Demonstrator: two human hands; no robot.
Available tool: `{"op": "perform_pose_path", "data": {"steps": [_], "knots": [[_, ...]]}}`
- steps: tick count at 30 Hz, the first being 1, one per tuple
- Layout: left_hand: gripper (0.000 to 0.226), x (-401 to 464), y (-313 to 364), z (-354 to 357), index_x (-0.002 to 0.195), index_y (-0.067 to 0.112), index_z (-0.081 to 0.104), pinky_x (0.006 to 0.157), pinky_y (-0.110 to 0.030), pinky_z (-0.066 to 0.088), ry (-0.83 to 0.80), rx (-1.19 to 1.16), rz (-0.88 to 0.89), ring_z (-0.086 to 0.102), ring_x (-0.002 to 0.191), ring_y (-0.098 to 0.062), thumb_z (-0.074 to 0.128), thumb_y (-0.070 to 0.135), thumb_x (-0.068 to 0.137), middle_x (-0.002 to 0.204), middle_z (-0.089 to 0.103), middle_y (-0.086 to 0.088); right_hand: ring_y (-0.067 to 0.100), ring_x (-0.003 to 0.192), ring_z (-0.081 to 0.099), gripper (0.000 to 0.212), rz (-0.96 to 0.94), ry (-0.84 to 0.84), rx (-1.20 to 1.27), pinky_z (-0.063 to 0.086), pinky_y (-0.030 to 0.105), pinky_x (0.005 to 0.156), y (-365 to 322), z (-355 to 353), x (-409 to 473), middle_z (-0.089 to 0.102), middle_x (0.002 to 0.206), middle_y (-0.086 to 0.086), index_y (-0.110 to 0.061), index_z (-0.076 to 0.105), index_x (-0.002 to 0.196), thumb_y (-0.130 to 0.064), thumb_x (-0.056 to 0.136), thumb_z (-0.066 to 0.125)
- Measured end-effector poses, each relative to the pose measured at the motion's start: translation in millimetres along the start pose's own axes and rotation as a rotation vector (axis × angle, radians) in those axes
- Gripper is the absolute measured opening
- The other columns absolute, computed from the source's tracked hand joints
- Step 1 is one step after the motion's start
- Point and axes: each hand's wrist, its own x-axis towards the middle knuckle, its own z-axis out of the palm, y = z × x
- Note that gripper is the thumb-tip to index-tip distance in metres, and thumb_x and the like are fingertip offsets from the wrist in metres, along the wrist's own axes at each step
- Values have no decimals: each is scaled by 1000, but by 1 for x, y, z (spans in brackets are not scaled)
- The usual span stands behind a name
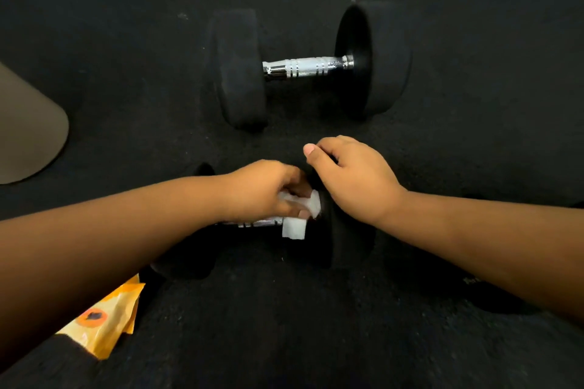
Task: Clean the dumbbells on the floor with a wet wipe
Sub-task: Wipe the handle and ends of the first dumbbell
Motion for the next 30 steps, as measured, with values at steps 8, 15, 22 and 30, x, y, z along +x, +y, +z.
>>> {"op": "perform_pose_path", "data": {"steps": [8, 15, 22, 30], "knots": [[39, 11, 6, 10, 105, 13, 56, 70, -32, 52, -209, 34, -77, 61, 59, -17, 34, 45, 100, 69, 62, 1, 15, 88, 55, 43, 11, -4, 27, 46, 38, 81, -2, -2, -1, 60, 88, 1, -16, 65, 88, -47, 98, 37], [31, 1, 6, 21, 126, 15, 45, 73, -28, 42, -12, 781, 211, 60, 88, -17, 38, 31, 101, 104, 59, 0, 14, 87, 55, 42, -16, 15, -3, 45, 36, 77, 1, 1, -1, 59, 86, 0, -17, 63, 85, -48, 97, 38], [44, 2, 9, 16, 109, 15, 56, 79, -28, 41, -86, 399, -43, 60, 88, -16, 25, 46, 103, 99, 64, -1, 17, 90, 57, 45, 41, -9, 21, 46, 39, 83, -4, -3, 6, 64, 92, 3, -13, 66, 89, -47, 97, 38], [32, -1, 9, 6, 114, 16, 48, 82, -33, 44, -183, 538, 64, 56, 85, -17, 35, 43, 101, 101, 54, 0, 16, 88, 58, 42, 30, 0, 12, 46, 37, 80, -3, -2, 4, 63, 89, 1, -14, 66, 87, -46, 97, 39]]}}
